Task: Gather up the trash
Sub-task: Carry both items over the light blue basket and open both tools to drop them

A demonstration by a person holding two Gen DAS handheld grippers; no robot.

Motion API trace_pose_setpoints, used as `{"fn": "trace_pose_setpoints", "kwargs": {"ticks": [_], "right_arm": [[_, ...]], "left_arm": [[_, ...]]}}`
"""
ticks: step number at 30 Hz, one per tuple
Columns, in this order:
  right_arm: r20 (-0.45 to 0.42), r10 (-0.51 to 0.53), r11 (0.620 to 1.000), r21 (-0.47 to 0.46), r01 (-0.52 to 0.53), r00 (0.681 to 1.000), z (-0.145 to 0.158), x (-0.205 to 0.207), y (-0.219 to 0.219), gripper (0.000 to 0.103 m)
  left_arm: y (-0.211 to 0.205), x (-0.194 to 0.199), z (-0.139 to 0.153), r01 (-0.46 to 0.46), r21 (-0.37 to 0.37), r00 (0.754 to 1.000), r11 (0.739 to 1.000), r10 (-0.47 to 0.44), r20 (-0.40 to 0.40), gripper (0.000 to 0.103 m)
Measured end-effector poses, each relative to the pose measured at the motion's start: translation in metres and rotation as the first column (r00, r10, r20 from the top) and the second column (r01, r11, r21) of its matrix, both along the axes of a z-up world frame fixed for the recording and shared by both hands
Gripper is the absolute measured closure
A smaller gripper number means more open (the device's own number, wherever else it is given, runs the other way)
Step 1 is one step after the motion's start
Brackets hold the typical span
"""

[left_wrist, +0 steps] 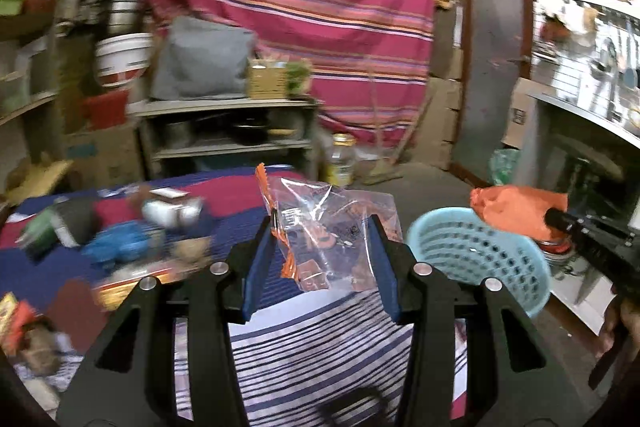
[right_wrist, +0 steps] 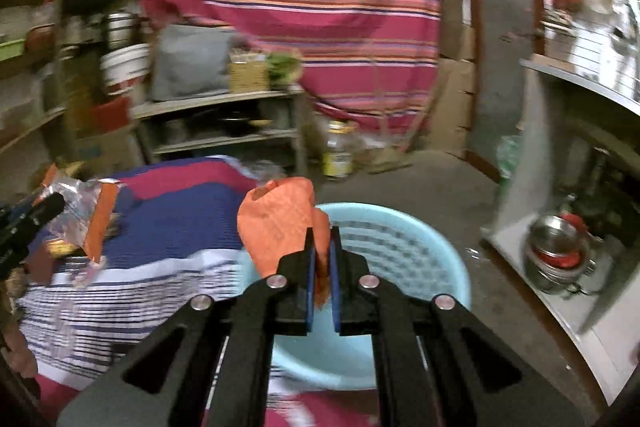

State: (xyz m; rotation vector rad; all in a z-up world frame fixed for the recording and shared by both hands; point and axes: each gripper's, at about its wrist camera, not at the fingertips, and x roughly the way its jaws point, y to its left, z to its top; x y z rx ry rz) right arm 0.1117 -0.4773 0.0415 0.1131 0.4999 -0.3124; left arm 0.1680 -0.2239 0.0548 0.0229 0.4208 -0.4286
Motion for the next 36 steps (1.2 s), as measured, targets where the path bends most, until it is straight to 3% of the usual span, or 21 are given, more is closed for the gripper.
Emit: {"fn": "trace_pose_setpoints", "kwargs": {"ticks": [7,11,14,21,29,30,31,32,33,36], "right_arm": [[-0.039,-0.075,0.997,0.020,0.076,0.996,-0.025,0.001,-0.045,0.096],[-0.054,-0.097,0.994,0.038,0.099,0.994,-0.038,0.002,-0.058,0.097],[-0.063,-0.104,0.993,0.049,0.108,0.993,-0.046,0.004,-0.063,0.097],[-0.082,-0.092,0.994,0.048,0.097,0.992,-0.055,0.014,-0.055,0.097],[-0.100,-0.076,0.995,0.063,0.082,0.992,-0.059,0.034,-0.037,0.094],[-0.107,-0.078,0.995,0.061,0.085,0.991,-0.060,0.037,-0.035,0.090],[-0.112,-0.084,0.994,0.058,0.091,0.990,-0.062,0.040,-0.033,0.068],[-0.114,-0.094,0.993,0.059,0.102,0.989,-0.064,0.043,-0.032,0.037],[-0.117,-0.107,0.992,0.056,0.114,0.987,-0.066,0.045,-0.030,0.032],[-0.147,-0.118,0.991,0.041,0.125,0.982,-0.071,0.052,-0.024,0.032]], "left_arm": [[-0.092,0.020,-0.022,0.142,0.005,0.989,0.990,-0.142,-0.049,0.056],[-0.125,0.035,-0.041,0.198,0.020,0.975,0.980,-0.195,-0.102,0.050],[-0.139,0.045,-0.050,0.217,0.033,0.969,0.976,-0.211,-0.127,0.039],[-0.127,0.048,-0.046,0.154,0.044,0.985,0.987,-0.149,-0.085,0.016],[-0.065,0.049,-0.033,0.024,0.040,0.997,0.999,-0.020,-0.074,0.007],[-0.059,0.048,-0.031,0.012,0.043,0.998,0.999,-0.009,-0.068,0.006],[-0.048,0.046,-0.028,-0.016,0.052,0.998,0.999,0.019,-0.053,0.006],[-0.042,0.045,-0.026,-0.029,0.057,0.998,0.998,0.032,-0.048,0.006],[-0.034,0.043,-0.024,-0.045,0.063,0.998,0.997,0.047,-0.040,0.006],[-0.008,0.035,-0.015,-0.081,0.072,0.997,0.994,0.082,-0.014,0.006]]}}
